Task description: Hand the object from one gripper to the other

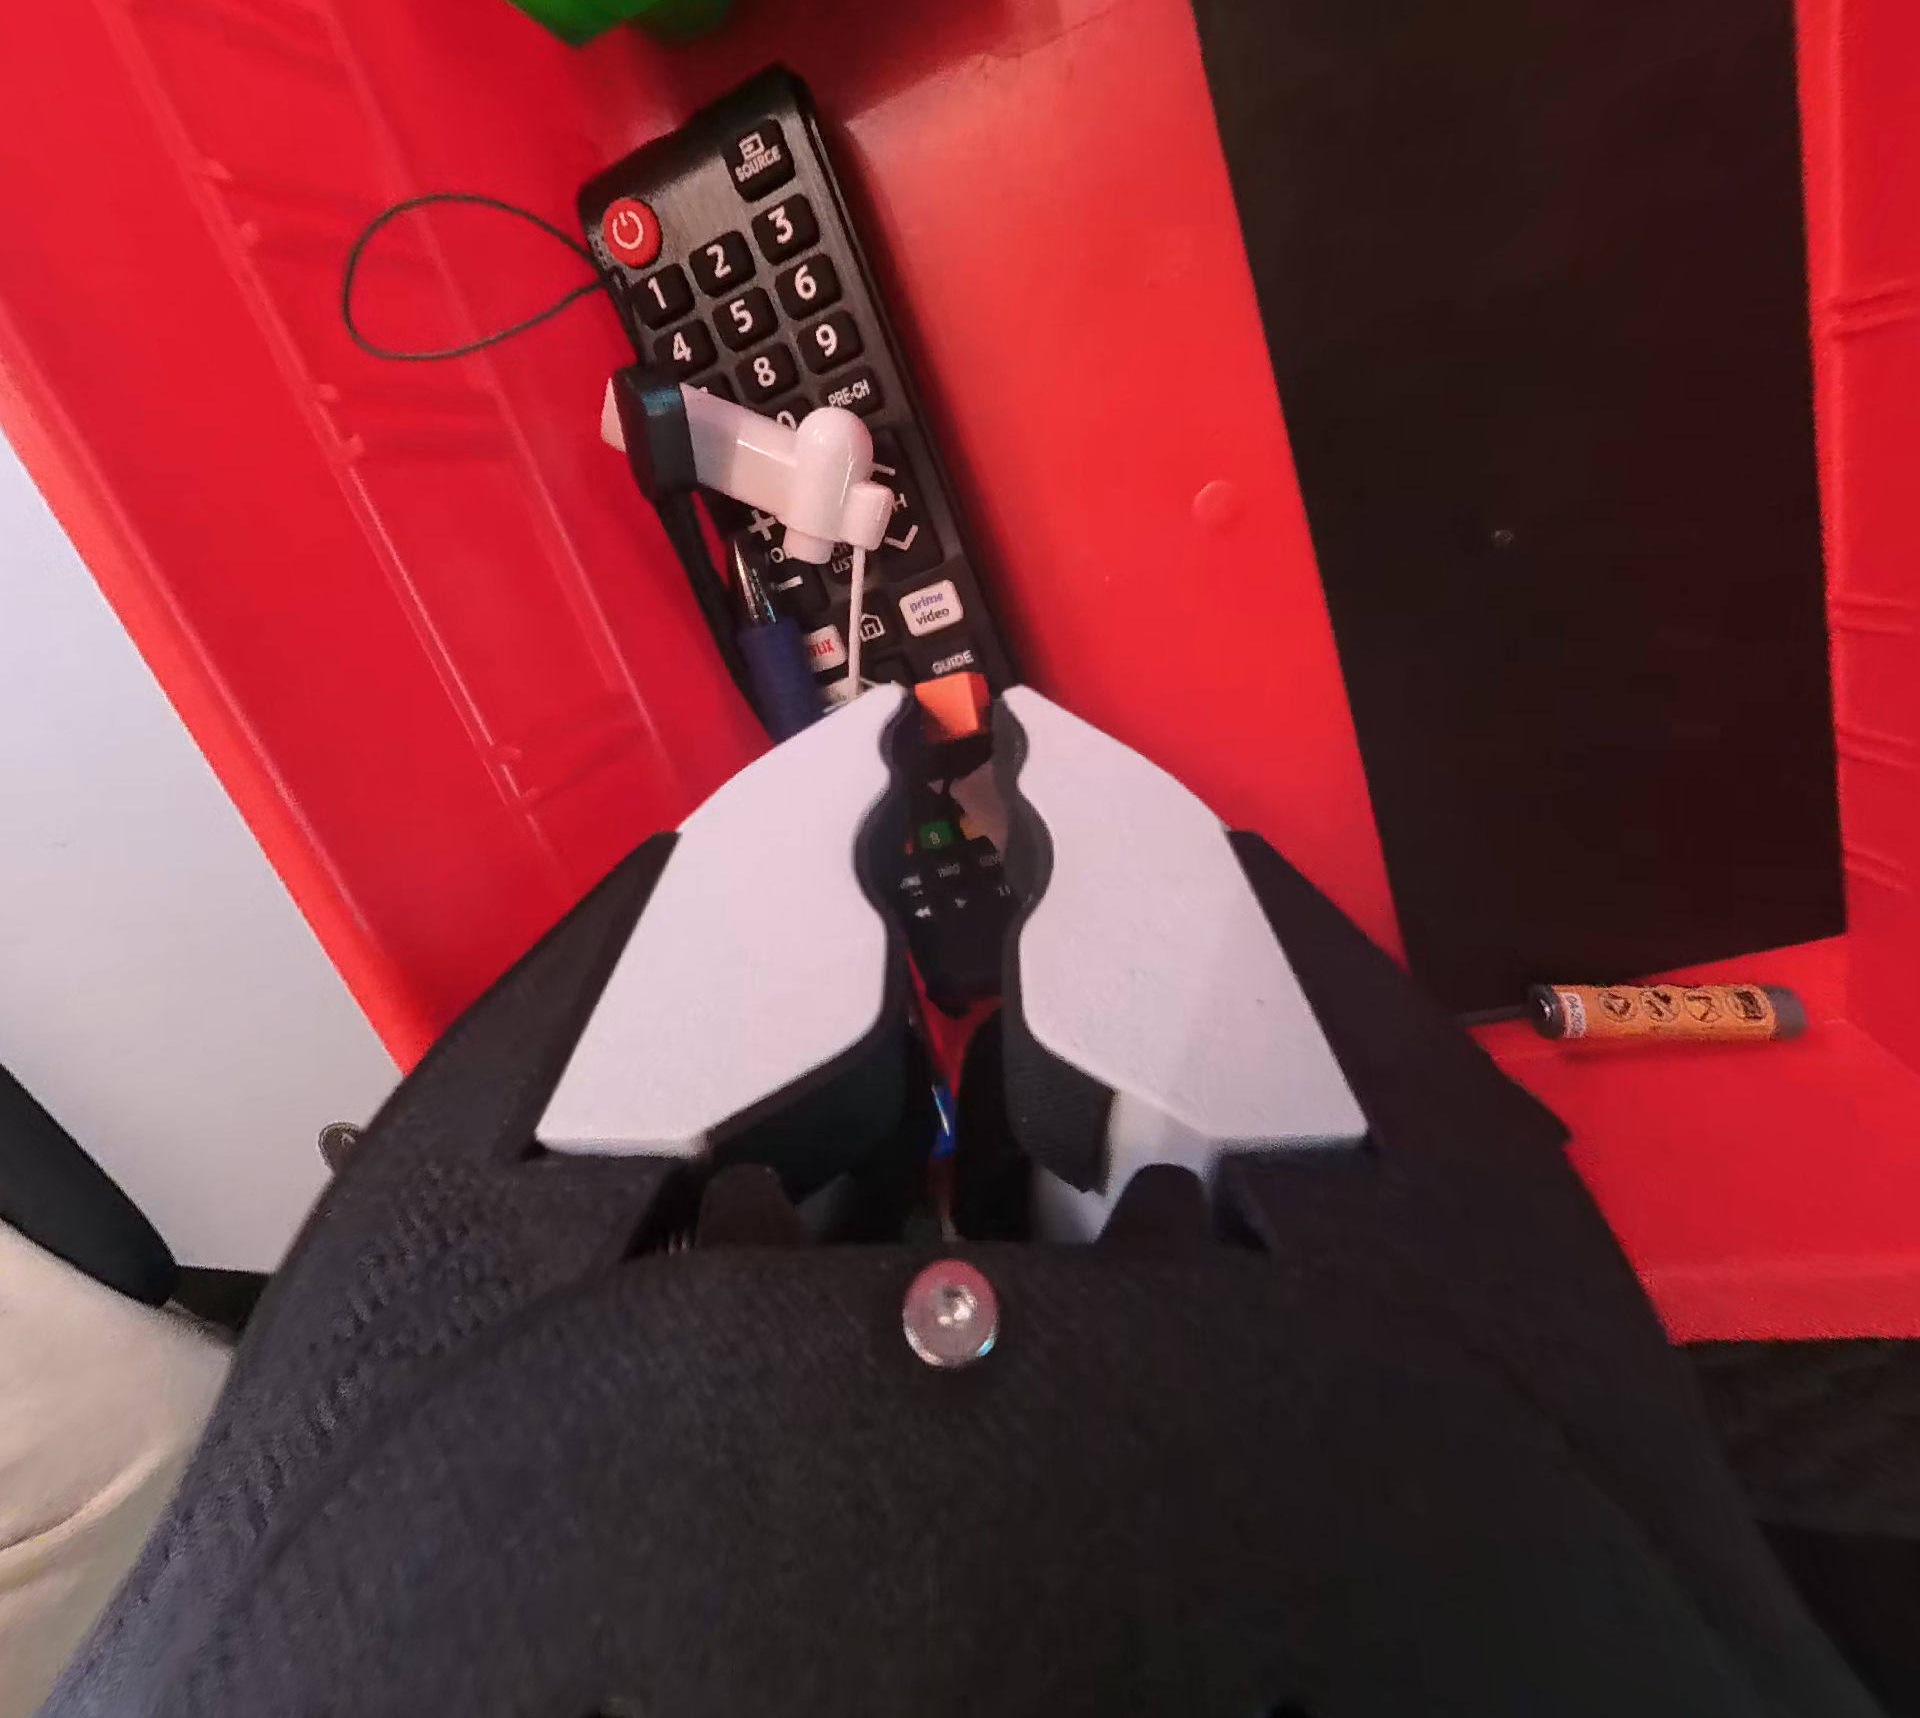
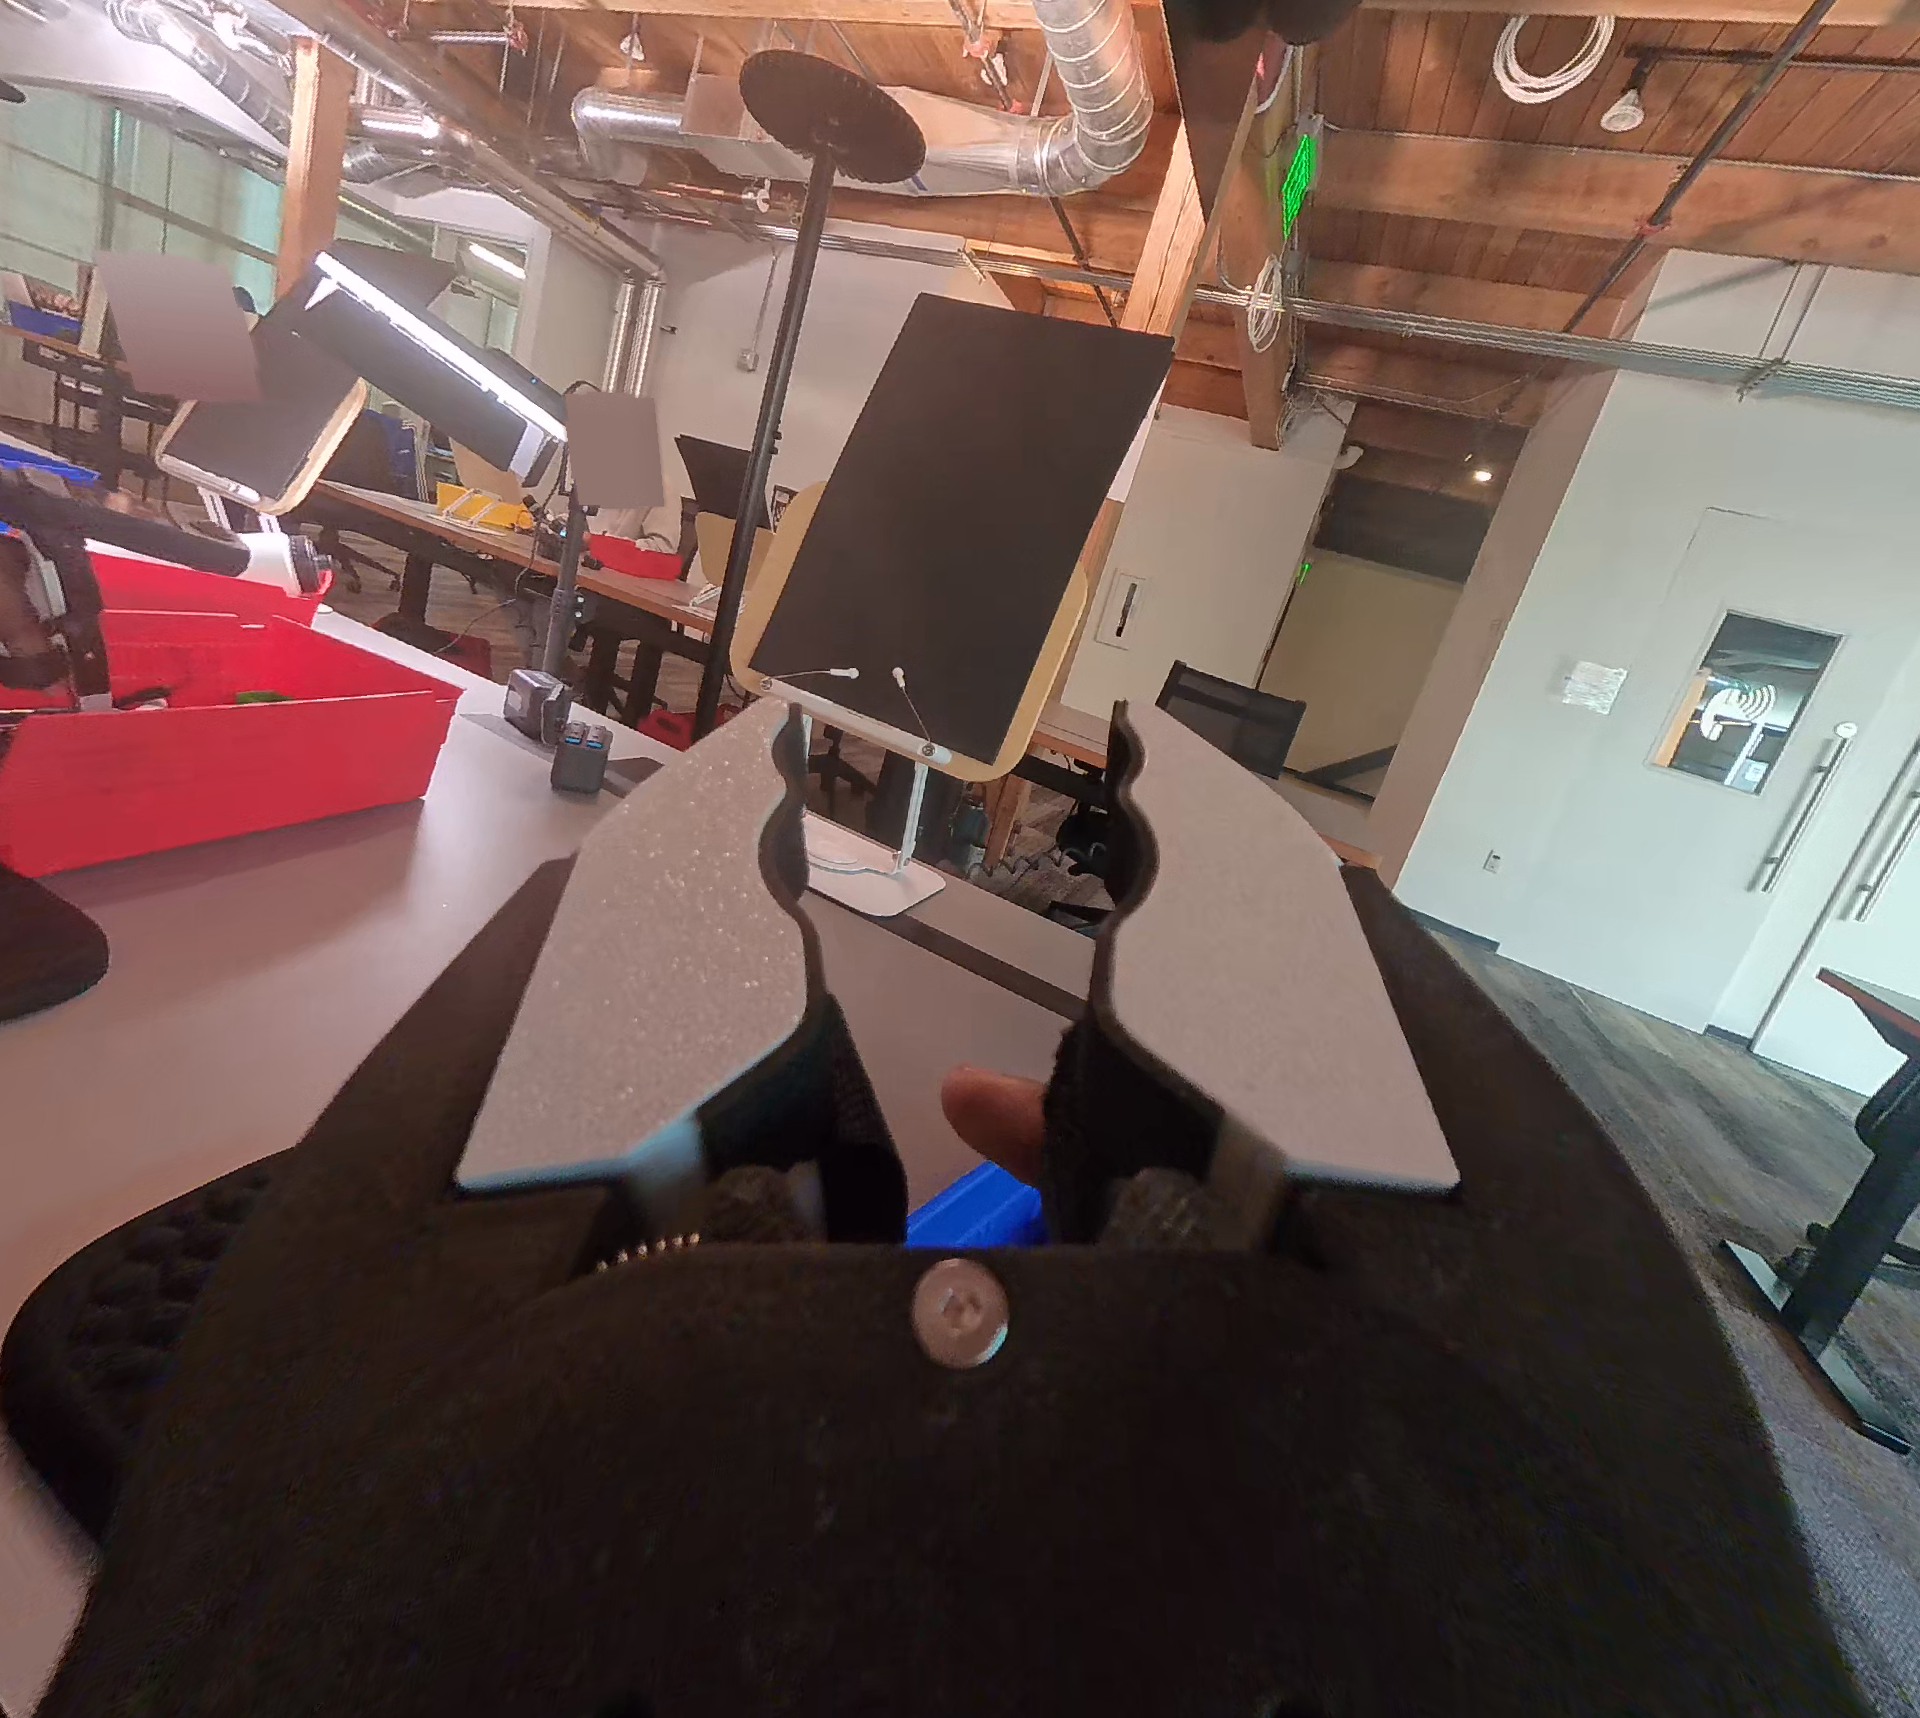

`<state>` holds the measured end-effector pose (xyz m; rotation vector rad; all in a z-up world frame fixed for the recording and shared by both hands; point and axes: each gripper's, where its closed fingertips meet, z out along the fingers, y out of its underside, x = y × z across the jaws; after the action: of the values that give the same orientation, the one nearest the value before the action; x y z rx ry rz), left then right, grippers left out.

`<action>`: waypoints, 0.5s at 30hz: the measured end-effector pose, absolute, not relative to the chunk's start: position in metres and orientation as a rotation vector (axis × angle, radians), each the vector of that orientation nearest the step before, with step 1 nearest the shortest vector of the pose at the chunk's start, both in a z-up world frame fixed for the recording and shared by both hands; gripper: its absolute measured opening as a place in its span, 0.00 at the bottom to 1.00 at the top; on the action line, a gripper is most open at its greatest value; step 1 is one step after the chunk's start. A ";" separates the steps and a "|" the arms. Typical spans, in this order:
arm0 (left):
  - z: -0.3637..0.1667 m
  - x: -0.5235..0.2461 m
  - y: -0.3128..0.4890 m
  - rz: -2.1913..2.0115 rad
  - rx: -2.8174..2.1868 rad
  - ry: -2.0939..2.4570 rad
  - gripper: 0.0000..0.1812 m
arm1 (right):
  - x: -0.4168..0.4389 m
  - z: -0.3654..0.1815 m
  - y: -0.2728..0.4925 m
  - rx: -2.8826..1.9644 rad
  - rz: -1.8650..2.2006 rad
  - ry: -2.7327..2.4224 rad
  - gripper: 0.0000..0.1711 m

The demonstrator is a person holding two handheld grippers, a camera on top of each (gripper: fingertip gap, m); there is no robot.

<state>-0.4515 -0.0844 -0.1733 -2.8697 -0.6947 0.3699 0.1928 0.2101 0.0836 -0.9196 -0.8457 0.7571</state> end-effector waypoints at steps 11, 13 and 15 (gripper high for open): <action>-0.092 -0.366 -0.013 -0.058 -2.206 -0.266 0.07 | 0.176 0.079 0.197 -0.895 0.760 -0.926 0.33; -0.044 -0.302 0.002 -0.289 -1.855 -0.083 0.06 | 0.164 0.078 0.185 -0.854 0.787 -0.973 0.32; -0.002 -0.235 -0.004 -0.533 -1.520 0.054 0.06 | 0.146 0.076 0.166 -0.800 0.845 -1.037 0.31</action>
<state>-0.2350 -0.0041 -0.0023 -1.5197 0.0544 -0.5333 0.1462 0.1661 0.0758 -0.8000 -1.0372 0.8448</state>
